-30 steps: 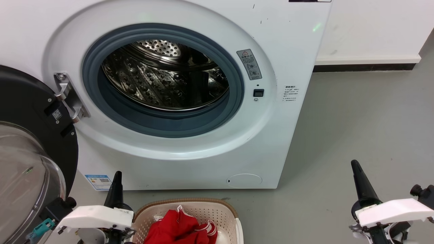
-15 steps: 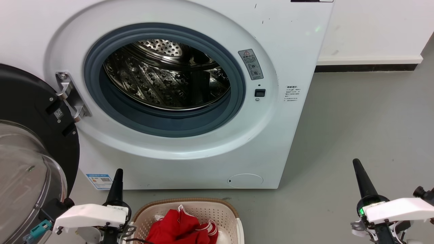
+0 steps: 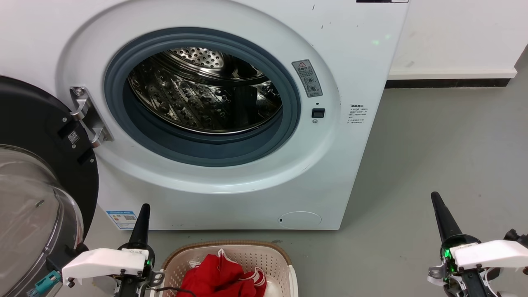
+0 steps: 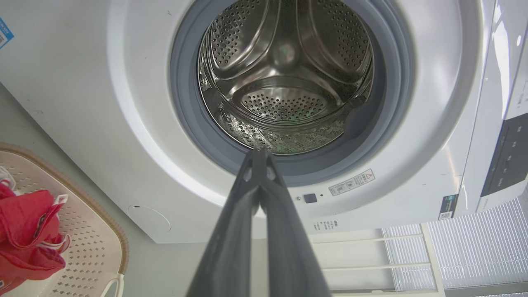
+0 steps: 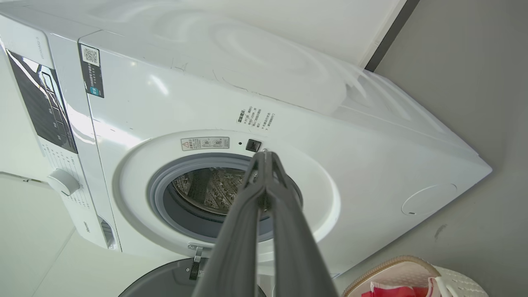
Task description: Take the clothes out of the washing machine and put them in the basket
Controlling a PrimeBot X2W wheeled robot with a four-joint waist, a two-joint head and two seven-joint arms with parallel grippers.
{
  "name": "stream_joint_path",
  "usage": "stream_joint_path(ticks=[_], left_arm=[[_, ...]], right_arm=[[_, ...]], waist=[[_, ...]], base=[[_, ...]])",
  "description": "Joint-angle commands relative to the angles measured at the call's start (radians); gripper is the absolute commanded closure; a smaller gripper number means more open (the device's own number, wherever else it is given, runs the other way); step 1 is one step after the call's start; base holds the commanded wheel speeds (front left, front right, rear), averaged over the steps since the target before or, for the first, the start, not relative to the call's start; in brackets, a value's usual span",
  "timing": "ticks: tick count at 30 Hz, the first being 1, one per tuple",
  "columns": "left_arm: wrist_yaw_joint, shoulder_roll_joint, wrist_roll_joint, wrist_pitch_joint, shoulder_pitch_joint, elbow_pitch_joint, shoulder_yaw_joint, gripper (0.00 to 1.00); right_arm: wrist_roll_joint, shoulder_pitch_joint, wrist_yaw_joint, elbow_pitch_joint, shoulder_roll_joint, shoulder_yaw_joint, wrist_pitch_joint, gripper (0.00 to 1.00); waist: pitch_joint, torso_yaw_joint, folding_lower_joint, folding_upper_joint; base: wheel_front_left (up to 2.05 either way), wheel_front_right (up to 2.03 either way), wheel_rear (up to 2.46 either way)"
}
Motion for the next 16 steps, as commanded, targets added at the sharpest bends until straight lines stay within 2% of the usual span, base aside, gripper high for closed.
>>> stream_joint_path(ticks=[1,16], left_arm=[[-0.005,0.001,-0.026,0.007,-0.021,-0.009,0.005,1.0],[-0.015,-0.002,-0.155,0.039,-0.024,-0.01,0.014,1.0]], right_arm=[[0.03,-0.026,0.0,0.0,-0.005,-0.004,0.005,1.0],[0.161,-0.033,0.0,0.017,-0.003,-0.015,0.027,1.0]], waist=[[0.0,0.001,0.0,0.0],[0.001,0.006,0.0,0.0]], base=[[0.0,0.0,0.0],[0.0,0.0,0.0]])
